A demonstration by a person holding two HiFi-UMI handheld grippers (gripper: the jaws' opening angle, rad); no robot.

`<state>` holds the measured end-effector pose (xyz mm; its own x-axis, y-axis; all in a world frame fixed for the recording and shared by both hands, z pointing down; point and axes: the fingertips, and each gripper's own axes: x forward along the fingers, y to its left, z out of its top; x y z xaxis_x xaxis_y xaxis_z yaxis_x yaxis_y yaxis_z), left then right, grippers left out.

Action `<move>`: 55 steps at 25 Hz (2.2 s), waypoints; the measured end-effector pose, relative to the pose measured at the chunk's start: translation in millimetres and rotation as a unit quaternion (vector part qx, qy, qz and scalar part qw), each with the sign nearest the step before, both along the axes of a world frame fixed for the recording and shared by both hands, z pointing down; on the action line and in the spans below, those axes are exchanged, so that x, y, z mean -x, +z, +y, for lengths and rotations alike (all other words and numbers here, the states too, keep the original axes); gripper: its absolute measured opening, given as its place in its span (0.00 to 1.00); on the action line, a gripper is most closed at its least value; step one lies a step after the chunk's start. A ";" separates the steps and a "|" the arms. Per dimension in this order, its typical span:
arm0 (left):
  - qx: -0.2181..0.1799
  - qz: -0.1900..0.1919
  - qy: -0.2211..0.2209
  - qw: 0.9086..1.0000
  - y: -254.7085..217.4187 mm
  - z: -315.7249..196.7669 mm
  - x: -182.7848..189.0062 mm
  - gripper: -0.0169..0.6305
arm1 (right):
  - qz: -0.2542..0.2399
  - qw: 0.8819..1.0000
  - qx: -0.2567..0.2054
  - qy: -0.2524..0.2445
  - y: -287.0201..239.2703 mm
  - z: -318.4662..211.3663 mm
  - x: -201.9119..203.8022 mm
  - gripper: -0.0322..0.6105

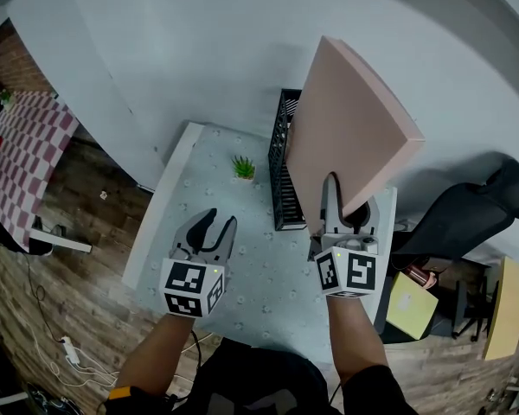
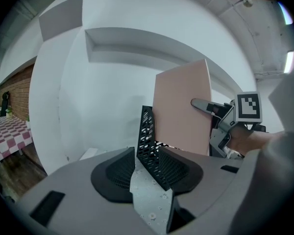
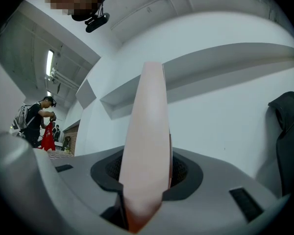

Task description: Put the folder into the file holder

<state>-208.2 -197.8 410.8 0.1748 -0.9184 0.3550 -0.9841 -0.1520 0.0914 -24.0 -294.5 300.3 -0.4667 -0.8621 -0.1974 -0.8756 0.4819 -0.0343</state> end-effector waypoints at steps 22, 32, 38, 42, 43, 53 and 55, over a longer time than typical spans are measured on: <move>0.042 0.005 0.032 0.999 61.8 -35.9 4.9 0.27 | -0.015 0.999 -0.024 0.039 47.4 -28.9 23.4 0.32; 0.057 0.017 0.036 0.998 84.9 -39.5 6.4 0.27 | -0.006 0.997 -0.054 0.055 55.6 -27.1 31.9 0.32; 0.063 0.022 0.036 0.997 91.3 -35.5 7.4 0.27 | 0.000 0.997 -0.050 0.061 67.3 -25.1 39.0 0.32; 0.062 0.025 0.036 0.997 91.7 -34.8 9.1 0.27 | 0.021 0.997 -0.036 0.062 85.6 -25.0 42.6 0.33; 0.062 0.025 0.035 0.997 91.7 -34.4 9.2 0.27 | 0.025 0.997 -0.031 0.064 91.4 -25.3 42.4 0.33; 0.057 0.027 0.037 0.997 87.5 -29.4 4.6 0.27 | 0.056 0.995 0.030 0.073 136.3 -29.1 37.3 0.35; 0.057 0.026 0.036 0.997 87.7 -28.7 3.6 0.27 | 0.065 0.995 0.038 0.067 138.7 -29.6 39.7 0.36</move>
<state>-211.7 -226.6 498.5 0.2596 -0.8573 0.4445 -0.9646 -0.2076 0.1629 -63.7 -324.1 439.0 -0.3640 -0.9283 -0.0753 -0.9312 0.3610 0.0509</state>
